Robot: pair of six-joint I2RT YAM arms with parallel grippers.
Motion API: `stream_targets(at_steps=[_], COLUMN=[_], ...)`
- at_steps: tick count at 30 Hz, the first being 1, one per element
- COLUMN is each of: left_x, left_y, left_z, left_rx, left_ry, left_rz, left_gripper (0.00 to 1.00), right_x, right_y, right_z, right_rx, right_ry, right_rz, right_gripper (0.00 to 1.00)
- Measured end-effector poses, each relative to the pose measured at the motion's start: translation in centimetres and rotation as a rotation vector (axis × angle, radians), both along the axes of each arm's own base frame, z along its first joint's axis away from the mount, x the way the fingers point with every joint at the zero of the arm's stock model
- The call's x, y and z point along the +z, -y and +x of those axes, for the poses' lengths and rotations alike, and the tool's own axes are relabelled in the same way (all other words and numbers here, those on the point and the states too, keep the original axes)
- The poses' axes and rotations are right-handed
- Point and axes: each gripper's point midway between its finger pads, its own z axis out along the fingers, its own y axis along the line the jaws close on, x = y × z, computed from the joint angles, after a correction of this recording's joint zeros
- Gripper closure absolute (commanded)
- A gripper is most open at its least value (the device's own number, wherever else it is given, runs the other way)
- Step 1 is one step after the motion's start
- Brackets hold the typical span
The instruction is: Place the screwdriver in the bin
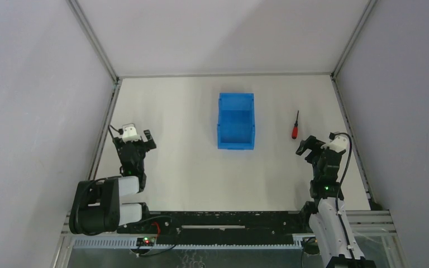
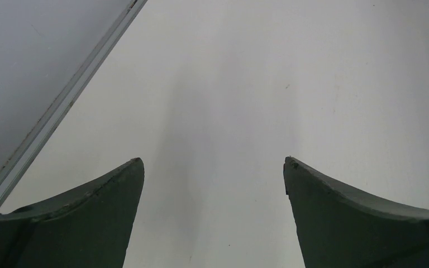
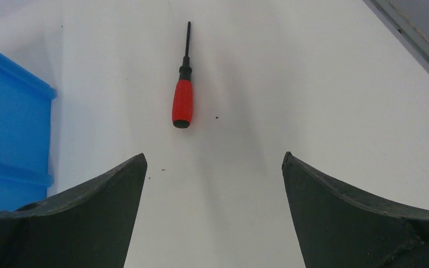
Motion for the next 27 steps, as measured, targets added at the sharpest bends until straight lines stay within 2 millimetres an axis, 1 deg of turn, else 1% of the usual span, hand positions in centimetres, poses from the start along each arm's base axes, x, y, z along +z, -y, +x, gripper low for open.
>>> stream_targets(at_steps=[5,7,9,11,12,14,16,18,20,24,27], left_x=[0.0,0.0,0.0,0.0,0.0,0.0,0.0,0.0,0.0,0.0,0.0], left_y=[0.0,0.0,0.0,0.0,0.0,0.0,0.0,0.0,0.0,0.0,0.0], left_z=[0.0,0.0,0.0,0.0,0.0,0.0,0.0,0.0,0.0,0.0,0.0], left_rx=[0.000,0.000,0.000,0.000,0.000,0.000,0.000,0.000,0.000,0.000,0.000], left_ry=[0.000,0.000,0.000,0.000,0.000,0.000,0.000,0.000,0.000,0.000,0.000], left_rz=[0.000,0.000,0.000,0.000,0.000,0.000,0.000,0.000,0.000,0.000,0.000], left_gripper=[0.00,0.00,0.00,0.00,0.00,0.00,0.00,0.00,0.00,0.00,0.00], right_x=[0.6,1.6,3.0,4.9,6.3,8.1,8.9,8.3,7.0,2.8,-0.7], right_y=[-0.3,-0.3,-0.3,-0.4,-0.5,-0.7,-0.9,-1.0,-0.9,-0.7,-0.5], right_z=[0.2,0.6,1.3,2.6,3.6,5.6,7.6,9.3,10.9,14.1,15.2], right_rx=[0.009,0.013,0.020,0.032,0.040,0.054,0.067,0.074,0.079,0.092,0.101], right_ry=[0.001,-0.006,-0.028,-0.058,-0.062,-0.091,-0.136,-0.209,-0.294,-0.488,-0.604], right_rz=[0.014,0.017,0.021,0.025,0.024,0.024,0.025,0.030,0.035,0.042,0.043], right_gripper=[0.00,0.00,0.00,0.00,0.00,0.00,0.00,0.02,0.04,0.06,0.08])
